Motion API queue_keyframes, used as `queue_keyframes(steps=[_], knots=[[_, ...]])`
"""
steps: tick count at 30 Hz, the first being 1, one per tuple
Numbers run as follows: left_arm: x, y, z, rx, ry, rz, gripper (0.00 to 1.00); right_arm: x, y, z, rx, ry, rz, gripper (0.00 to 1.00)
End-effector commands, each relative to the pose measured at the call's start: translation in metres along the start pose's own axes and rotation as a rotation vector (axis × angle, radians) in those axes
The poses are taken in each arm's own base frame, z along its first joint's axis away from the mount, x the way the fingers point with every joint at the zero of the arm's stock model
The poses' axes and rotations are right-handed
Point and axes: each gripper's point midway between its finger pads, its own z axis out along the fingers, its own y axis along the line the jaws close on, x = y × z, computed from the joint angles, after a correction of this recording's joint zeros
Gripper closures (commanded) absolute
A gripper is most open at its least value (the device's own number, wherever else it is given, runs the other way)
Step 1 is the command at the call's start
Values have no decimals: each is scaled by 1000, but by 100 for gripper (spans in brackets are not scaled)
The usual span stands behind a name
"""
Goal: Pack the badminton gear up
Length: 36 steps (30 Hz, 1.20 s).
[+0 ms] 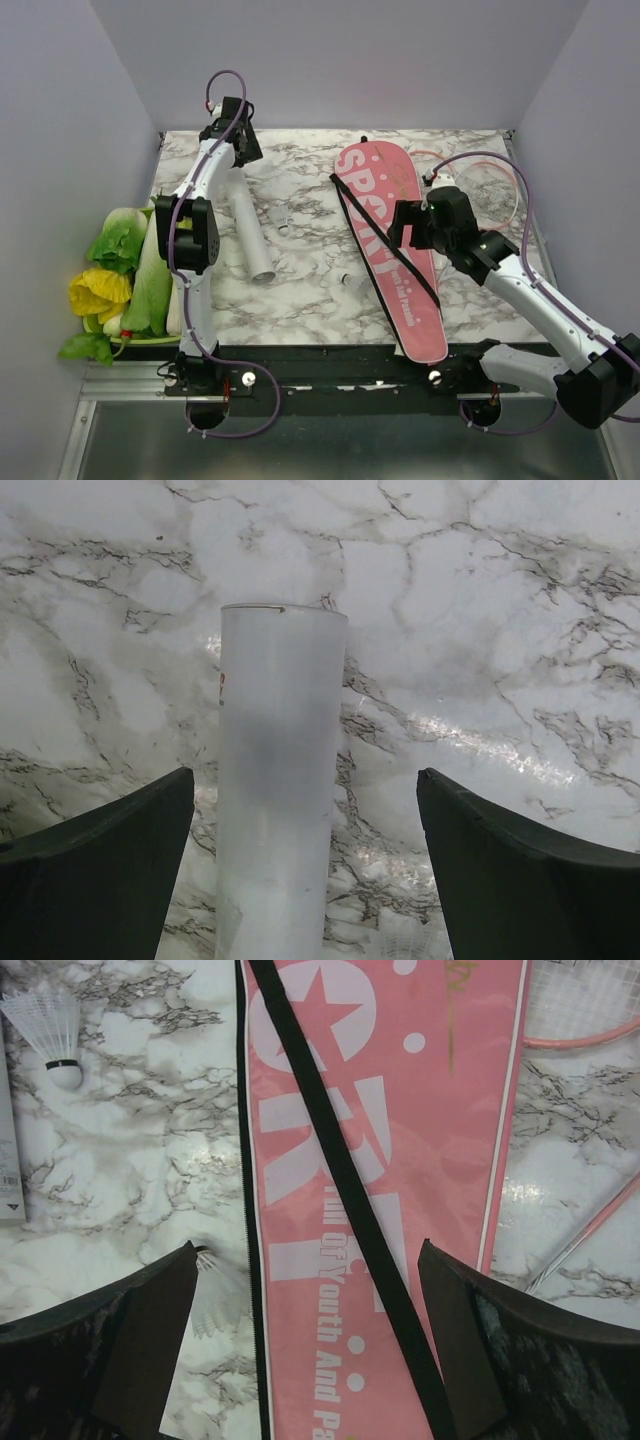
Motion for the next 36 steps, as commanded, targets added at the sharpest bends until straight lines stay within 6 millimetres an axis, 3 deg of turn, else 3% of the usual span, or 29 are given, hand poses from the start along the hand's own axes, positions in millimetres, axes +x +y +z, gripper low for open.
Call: queue_keyframes(steps=[1, 9, 16, 22, 28, 31, 32, 36], knots=[[19, 7, 16, 12, 61, 21, 1, 9, 11, 4, -55, 29, 12, 0], [51, 8, 45, 42, 124, 110, 1, 10, 17, 9, -77, 40, 26, 0], [82, 21, 65, 4, 172, 156, 1, 20, 19, 12, -93, 70, 32, 0], [81, 23, 67, 4, 169, 156, 1, 23, 21, 13, -106, 79, 41, 0], [84, 21, 67, 23, 179, 167, 32, 27, 22, 14, -110, 93, 47, 0], [85, 23, 66, 19, 180, 171, 53, 27, 22, 14, -110, 91, 48, 0], [84, 24, 65, 15, 179, 173, 65, 26, 23, 13, -113, 86, 51, 0], [72, 25, 51, 19, 151, 173, 83, 25, 24, 11, -119, 85, 52, 0]])
